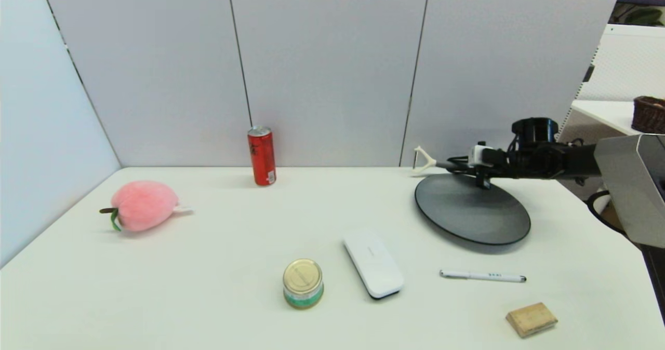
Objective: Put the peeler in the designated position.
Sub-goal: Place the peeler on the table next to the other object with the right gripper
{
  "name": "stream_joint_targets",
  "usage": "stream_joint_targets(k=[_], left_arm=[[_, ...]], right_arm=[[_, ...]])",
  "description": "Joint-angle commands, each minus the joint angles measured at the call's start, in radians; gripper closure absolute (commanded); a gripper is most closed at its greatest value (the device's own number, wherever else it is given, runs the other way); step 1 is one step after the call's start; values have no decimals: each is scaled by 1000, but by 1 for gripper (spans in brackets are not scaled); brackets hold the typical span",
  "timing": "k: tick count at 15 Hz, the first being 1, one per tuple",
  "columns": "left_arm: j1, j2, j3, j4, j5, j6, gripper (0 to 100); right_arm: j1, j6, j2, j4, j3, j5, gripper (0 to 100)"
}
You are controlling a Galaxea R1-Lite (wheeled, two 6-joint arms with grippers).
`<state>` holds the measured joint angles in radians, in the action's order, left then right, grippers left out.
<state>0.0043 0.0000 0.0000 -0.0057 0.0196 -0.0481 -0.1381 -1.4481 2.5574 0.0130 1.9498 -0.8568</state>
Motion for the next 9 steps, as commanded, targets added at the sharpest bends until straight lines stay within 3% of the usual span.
stream_joint_targets(k=[1,6,9], left_arm=[[0,2,2,0,0,-1,0],[0,2,2,0,0,-1,0],[0,2,2,0,0,-3,0]], right_arm=[[6,-2,-26,-2,0,-4,100],[14,-6,-105,-71,0,-4,100],[14,-9,-102,-73,0,-5,100]])
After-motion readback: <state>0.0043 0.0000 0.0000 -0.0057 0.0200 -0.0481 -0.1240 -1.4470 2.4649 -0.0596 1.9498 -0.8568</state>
